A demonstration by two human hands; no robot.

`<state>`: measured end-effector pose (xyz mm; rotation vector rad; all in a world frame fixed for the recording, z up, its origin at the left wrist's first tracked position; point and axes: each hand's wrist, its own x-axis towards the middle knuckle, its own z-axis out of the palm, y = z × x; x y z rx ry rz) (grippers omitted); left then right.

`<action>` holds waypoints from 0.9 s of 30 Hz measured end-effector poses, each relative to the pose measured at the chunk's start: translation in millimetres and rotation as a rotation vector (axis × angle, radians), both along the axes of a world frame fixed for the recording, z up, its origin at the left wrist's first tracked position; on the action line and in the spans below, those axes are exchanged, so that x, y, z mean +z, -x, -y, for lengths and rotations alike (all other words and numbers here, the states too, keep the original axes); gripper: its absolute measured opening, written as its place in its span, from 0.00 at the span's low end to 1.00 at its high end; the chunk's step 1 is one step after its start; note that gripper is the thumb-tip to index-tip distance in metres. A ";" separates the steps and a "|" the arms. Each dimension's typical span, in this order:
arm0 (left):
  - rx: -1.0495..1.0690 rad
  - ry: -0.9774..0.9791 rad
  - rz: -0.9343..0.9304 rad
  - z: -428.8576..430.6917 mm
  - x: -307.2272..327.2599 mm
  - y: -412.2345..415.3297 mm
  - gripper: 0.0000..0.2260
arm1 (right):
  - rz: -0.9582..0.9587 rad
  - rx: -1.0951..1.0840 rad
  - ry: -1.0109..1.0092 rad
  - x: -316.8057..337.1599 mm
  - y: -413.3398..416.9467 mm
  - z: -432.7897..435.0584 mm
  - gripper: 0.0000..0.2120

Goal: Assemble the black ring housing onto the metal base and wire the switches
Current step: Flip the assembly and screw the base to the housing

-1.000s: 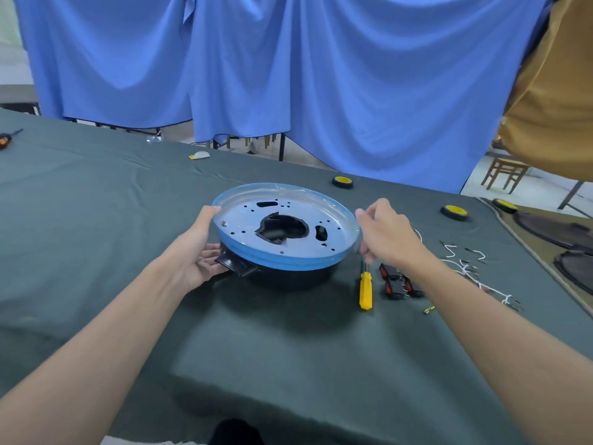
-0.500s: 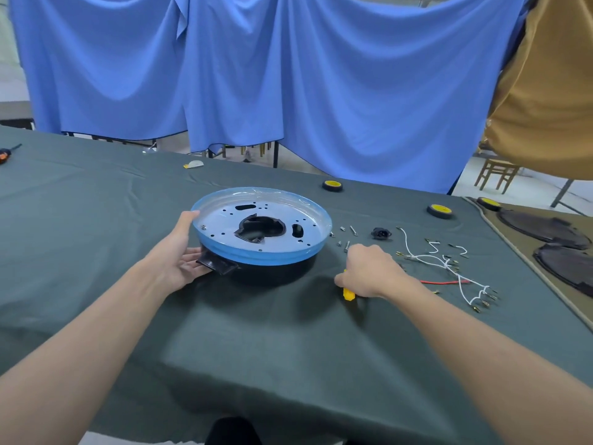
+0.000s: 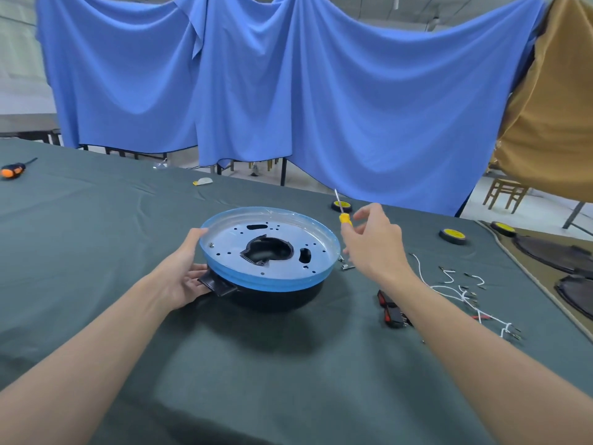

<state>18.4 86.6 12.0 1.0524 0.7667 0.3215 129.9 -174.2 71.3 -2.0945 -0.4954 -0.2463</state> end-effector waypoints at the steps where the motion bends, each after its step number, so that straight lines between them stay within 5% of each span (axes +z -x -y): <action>1: 0.001 -0.003 0.005 -1.8 -0.4 -1.7 0.27 | 0.001 0.027 -0.018 3.3 -2.4 -5.4 0.09; 11: -0.039 -0.020 0.014 -14.4 -3.4 -28.4 0.26 | -0.153 0.233 -0.291 23.7 -23.1 -62.7 0.02; 18: -0.121 0.020 0.008 -25.1 -2.3 -41.2 0.32 | -0.119 0.405 -0.403 35.9 -28.2 -103.4 0.08; 27: -0.173 -0.093 0.027 -31.0 -6.9 -48.9 0.30 | 0.168 0.425 -0.196 27.8 -26.2 -150.3 0.09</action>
